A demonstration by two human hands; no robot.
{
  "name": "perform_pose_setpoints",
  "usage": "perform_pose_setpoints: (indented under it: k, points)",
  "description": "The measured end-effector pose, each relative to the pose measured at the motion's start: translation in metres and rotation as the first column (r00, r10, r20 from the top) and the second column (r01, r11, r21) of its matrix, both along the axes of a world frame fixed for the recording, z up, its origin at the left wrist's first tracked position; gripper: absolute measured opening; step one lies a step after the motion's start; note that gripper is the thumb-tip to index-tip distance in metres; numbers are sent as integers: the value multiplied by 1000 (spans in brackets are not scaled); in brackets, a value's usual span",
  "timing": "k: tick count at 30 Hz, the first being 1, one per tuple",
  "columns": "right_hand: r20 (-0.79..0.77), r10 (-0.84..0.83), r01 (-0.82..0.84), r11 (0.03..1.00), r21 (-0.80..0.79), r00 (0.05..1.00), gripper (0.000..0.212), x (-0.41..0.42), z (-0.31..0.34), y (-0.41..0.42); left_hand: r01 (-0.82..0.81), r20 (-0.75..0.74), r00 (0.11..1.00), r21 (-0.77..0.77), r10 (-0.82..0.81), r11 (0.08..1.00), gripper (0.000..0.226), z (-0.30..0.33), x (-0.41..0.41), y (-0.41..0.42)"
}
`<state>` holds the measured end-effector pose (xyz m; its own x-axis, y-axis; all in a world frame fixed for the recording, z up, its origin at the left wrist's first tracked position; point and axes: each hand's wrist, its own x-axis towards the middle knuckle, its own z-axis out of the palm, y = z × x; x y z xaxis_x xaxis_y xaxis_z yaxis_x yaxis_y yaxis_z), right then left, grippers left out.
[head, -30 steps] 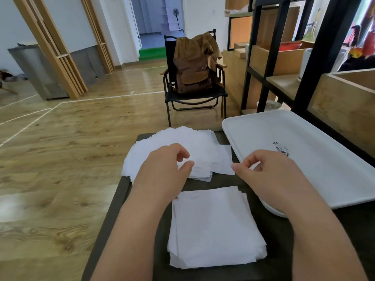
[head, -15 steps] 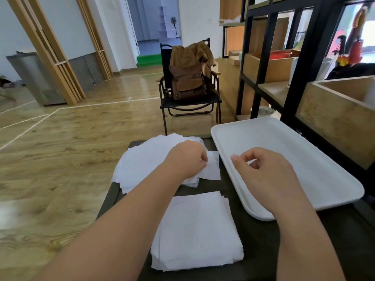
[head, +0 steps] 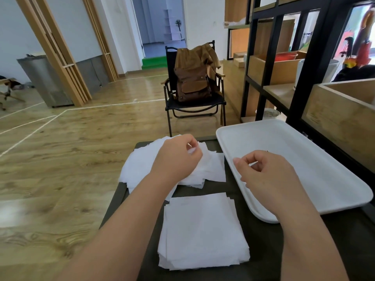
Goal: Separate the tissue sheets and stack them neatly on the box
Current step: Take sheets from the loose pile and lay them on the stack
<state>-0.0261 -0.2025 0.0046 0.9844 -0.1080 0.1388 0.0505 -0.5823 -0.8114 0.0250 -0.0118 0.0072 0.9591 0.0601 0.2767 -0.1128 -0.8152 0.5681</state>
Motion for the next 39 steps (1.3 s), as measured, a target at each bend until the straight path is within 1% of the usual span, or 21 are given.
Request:
perform_pose_setpoints:
  k: [3, 6, 8, 11, 13, 16, 18, 20, 21, 22, 24, 25, 27, 28, 30, 32, 35, 37, 39]
  points:
    - [12, 8, -8, 999, 41, 1000, 26, 0, -1, 5, 13, 64, 998, -218, 1, 976, 18, 8, -20, 11]
    - [30, 25, -28, 996, 84, 999, 30, 0, -2, 12, 7, 90, 995, -417, 33, 909, 18, 16, -40, 18]
    - [47, 52, -56, 993, 106, 998, 28, -1, -2, 18, 7, 119, 991, -516, 63, 856, 17, 21, -52, 21]
    - [71, 101, -110, 986, 128, 992, 19, -3, -2, 25, 31, 154, 984, -635, 87, 772, 14, 27, -66, 27]
    - [68, 142, -151, 976, 154, 987, 18, -4, -1, 29, 35, 159, 981, -702, 109, 711, 15, 31, -74, 30]
    - [53, 221, -227, 957, 180, 974, 40, -5, -1, 36, 77, 171, 981, -766, 87, 638, 21, 34, -84, 33]
    - [35, 292, -291, 922, 254, 956, 55, -6, 0, 39, 119, 173, 984, -818, 44, 563, 25, 35, -89, 34]
    - [14, 374, -356, 869, 343, 927, 65, -8, 2, 42, 144, 166, 986, -864, 3, 483, 24, 34, -93, 34]
    - [10, 408, -381, 844, 376, 913, 65, -9, 3, 43, 149, 159, 987, -884, -13, 443, 22, 33, -95, 33]
    - [16, 430, -399, 823, 404, 903, 60, -10, 4, 44, 147, 151, 988, -902, -21, 406, 21, 31, -95, 33]
    - [50, 438, -412, 792, 451, 898, 44, -11, 6, 47, 116, 124, 992, -927, -1, 357, 21, 26, -95, 33]
    - [75, 425, -409, 784, 467, 902, 42, -12, 6, 48, 96, 110, 994, -930, 19, 355, 21, 23, -94, 34]
    - [113, 374, -381, 796, 470, 920, 43, -13, 7, 50, 71, 97, 994, -917, 48, 393, 23, 15, -95, 35]
    - [125, 341, -358, 806, 471, 932, 43, -13, 8, 51, 66, 98, 994, -900, 52, 430, 26, 12, -96, 36]
    - [153, 269, -309, 813, 494, 951, 41, -13, 10, 51, 64, 105, 993, -837, 45, 544, 37, 7, -100, 38]
    - [194, 204, -276, 817, 506, 960, 38, -13, 12, 51, 85, 112, 994, -755, 1, 650, 41, 5, -101, 42]
    - [268, 151, -269, 830, 488, 952, 38, -16, 15, 52, 126, 114, 991, -647, -68, 752, 49, 8, -98, 51]
    - [302, 119, -251, 858, 447, 946, 38, -17, 17, 52, 149, 149, 986, -587, -75, 796, 49, 11, -96, 55]
    - [327, 89, -231, 874, 427, 941, 38, -18, 18, 53, 201, 192, 975, -552, -112, 809, 42, 14, -98, 56]
